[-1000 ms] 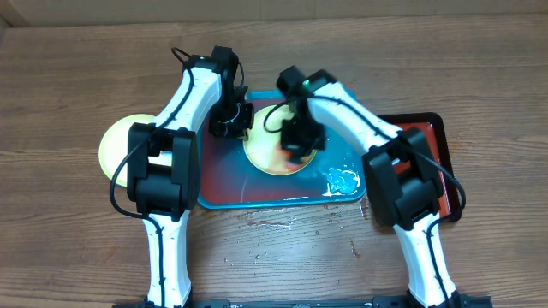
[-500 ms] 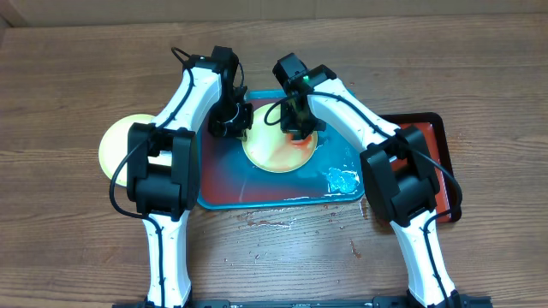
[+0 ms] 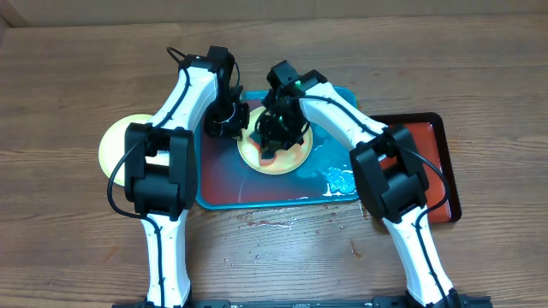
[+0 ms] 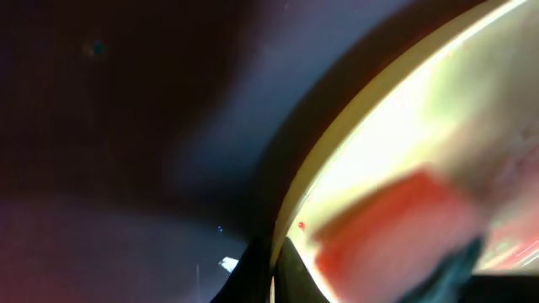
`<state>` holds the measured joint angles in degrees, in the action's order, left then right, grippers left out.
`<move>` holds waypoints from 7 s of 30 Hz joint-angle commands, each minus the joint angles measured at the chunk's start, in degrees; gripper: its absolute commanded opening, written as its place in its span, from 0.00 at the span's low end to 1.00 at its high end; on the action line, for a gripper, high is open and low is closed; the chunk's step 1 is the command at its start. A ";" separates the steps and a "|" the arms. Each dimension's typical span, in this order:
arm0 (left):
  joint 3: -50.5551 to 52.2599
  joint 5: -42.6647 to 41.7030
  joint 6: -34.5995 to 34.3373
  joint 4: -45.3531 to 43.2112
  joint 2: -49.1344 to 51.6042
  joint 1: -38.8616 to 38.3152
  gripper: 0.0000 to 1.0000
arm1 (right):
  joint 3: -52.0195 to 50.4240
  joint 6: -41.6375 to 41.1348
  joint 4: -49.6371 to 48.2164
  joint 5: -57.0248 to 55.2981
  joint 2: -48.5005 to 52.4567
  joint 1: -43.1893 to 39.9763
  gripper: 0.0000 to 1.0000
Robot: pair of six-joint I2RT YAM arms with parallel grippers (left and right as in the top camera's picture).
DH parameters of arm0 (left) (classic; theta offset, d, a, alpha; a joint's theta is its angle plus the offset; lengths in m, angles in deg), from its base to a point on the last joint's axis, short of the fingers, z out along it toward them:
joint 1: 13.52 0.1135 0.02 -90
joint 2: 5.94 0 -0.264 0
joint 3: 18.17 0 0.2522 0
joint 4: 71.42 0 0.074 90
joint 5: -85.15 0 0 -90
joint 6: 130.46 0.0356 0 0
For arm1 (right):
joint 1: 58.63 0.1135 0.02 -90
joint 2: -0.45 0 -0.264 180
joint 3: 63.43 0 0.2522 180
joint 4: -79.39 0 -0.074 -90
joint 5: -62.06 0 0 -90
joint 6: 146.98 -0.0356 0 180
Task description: Clean dirty plates on tray and stack at the side
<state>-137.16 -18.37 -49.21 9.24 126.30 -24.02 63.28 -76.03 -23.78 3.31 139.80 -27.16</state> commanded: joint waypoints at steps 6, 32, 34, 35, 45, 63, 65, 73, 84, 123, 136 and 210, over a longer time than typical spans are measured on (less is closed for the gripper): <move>0.46 -1.55 0.66 -0.28 0.81 -0.72 0.04 | 3.26 1.27 11.41 -14.40 1.29 -1.77 0.04; 0.46 -1.51 0.66 -0.26 0.81 -0.76 0.04 | 7.02 3.30 2.16 -3.89 2.75 -0.81 0.04; 0.46 -1.51 0.66 -0.28 0.81 -0.76 0.04 | 7.02 4.55 5.16 -3.96 2.75 -0.35 0.04; 0.46 -1.51 0.63 -0.28 0.81 -0.76 0.04 | 7.02 5.27 6.64 -4.13 2.75 -0.35 0.04; 0.46 -1.51 0.66 -0.09 0.81 -0.76 0.04 | 7.15 0.76 17.84 -28.81 2.32 -1.49 0.04; 0.46 -1.36 0.90 -0.33 0.81 -0.76 0.04 | 7.17 -1.70 -1.16 -32.17 1.20 0.04 0.04; 0.46 -1.33 0.90 -0.42 0.81 -0.76 0.04 | 7.17 0.42 -2.62 -21.92 1.22 0.04 0.04; 0.44 -1.36 1.11 -0.92 0.81 -0.66 0.04 | 7.19 5.18 0.85 -2.47 0.94 -0.76 0.04; -0.33 0.11 2.80 0.39 -3.23 0.37 0.04 | 7.19 5.16 7.37 -2.91 -10.78 -8.85 0.04; -0.31 78.44 -26.23 15.82 -21.16 -27.85 0.04 | 7.17 4.07 10.43 -12.37 -24.59 -25.97 0.04; -0.31 89.11 -27.63 17.81 -21.16 -31.52 0.04 | 7.17 4.09 10.84 -12.35 -24.59 -25.97 0.04; 30.08 9.53 -5.27 -15.89 -24.24 45.35 0.48 | 7.13 4.74 15.21 -15.34 -24.59 -25.90 0.04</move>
<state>-107.61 -9.89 -54.35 -7.49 103.88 21.24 69.94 -71.92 -8.65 -10.00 116.02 -52.91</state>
